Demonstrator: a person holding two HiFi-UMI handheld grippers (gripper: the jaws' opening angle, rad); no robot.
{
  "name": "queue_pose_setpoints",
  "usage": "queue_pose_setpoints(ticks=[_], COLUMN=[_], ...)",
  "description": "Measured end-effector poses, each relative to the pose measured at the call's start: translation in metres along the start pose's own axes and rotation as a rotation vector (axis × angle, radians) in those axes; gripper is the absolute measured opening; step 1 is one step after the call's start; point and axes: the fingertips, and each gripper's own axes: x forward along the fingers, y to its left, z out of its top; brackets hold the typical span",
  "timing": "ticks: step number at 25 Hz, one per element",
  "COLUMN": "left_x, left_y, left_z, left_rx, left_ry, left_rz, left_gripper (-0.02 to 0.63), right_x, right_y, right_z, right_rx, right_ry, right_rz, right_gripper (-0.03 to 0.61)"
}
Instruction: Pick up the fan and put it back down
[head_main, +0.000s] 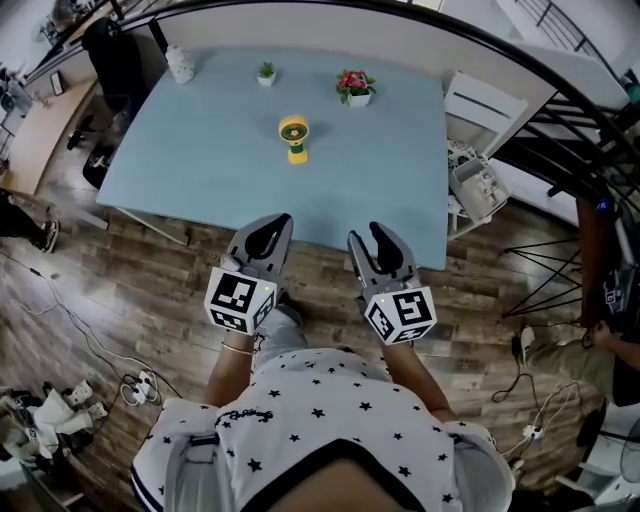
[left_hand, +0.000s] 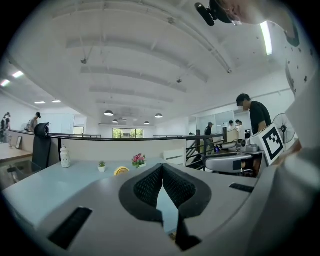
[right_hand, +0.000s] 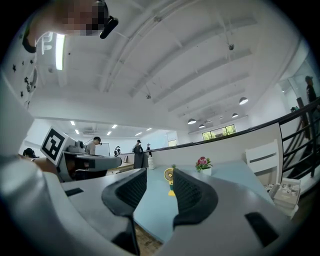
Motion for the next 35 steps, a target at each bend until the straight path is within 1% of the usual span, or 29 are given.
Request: queue_pose_setpoints(ticks=[6, 9, 14, 22, 28, 35], left_x=[0.013, 0.018, 0.026, 0.035, 0.039, 0.054], left_y=[0.053, 0.08, 0.129, 0.198, 0.231, 0.241], left_z=[-0.004, -0.008, -0.012, -0.02, -0.033, -0.05], left_rx=[0.005, 0.012, -0.015, -0.004, -0.027, -0.057], left_ry=[0.013, 0.023, 0.027, 0.045, 0.06, 0.083], left_rz=[-0.017, -0.027, -0.036, -0.04, -0.031, -0.024], left_gripper=[0.028, 0.028, 0.028, 0.027, 0.028, 0.028], right_x=[0.054, 0.082, 0.128, 0.196, 0.225, 0.258], right_y=[0.008, 0.009, 0.015, 0.02, 0.014, -0.006], right_z=[-0.005, -0.011, -0.021, -0.04, -0.054, -0.077], right_rx=[-0.003, -0.003, -0.01, -0.027, -0.038, -0.037], right_ry=[0.03, 0.049, 0.069, 0.089, 0.124, 0.183], right_rz=[-0.029, -0.057, -0.096, -0.167, -0.234, -0.261], right_gripper=[0.147, 0.147, 0.152, 0.17, 0.187, 0.207])
